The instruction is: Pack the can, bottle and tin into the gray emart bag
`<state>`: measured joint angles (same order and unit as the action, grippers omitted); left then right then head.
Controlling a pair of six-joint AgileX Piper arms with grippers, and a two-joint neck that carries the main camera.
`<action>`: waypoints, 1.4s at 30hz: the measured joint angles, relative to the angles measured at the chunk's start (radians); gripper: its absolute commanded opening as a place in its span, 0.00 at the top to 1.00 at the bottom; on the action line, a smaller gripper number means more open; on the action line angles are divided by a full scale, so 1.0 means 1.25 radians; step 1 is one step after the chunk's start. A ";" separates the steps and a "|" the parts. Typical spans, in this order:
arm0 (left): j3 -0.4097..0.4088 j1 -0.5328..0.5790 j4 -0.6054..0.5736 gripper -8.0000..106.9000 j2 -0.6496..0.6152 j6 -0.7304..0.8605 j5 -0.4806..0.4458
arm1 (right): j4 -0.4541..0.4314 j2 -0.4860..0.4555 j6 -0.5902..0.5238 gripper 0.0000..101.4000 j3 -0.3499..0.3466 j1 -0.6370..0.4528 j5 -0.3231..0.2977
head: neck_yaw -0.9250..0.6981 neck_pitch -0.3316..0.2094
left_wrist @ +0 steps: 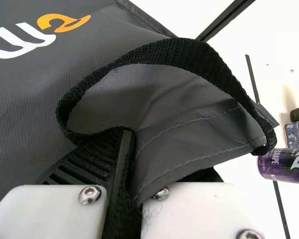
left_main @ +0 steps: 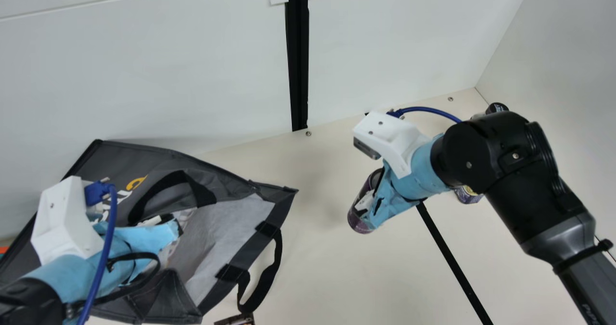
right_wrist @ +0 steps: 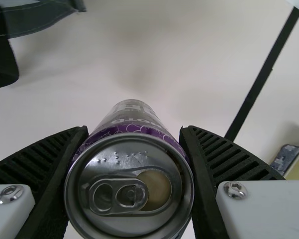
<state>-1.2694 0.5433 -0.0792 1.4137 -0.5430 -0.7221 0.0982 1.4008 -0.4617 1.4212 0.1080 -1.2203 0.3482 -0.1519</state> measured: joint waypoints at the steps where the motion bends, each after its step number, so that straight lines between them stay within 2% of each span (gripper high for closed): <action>1: 0.000 0.000 0.000 0.84 0.000 0.000 0.000 | 0.001 -0.001 -0.001 1.00 -0.001 0.006 0.000 | 0.000 0.000; 13: 0.000 0.000 0.000 0.84 0.000 0.000 0.000 | 0.020 -0.019 -0.014 1.00 -0.030 0.077 0.000 | 0.000 0.000; 20: 0.000 0.000 0.000 0.84 0.000 0.000 0.000 | 0.049 -0.032 -0.039 1.00 -0.015 0.097 -0.001 | 0.000 0.000; 31: 0.000 0.000 0.000 0.84 0.000 0.000 0.000 | 0.138 -0.050 -0.079 1.00 0.017 0.084 -0.001 | -0.001 0.000; 42: 0.000 0.000 0.000 0.84 0.000 0.000 0.000 | 0.252 -0.070 -0.133 1.00 -0.007 0.069 0.045 | 0.000 0.000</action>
<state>-1.2694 0.5433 -0.0792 1.4137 -0.5430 -0.7221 0.4126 1.3130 -0.6284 1.4124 0.1939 -1.1635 0.3482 -0.1519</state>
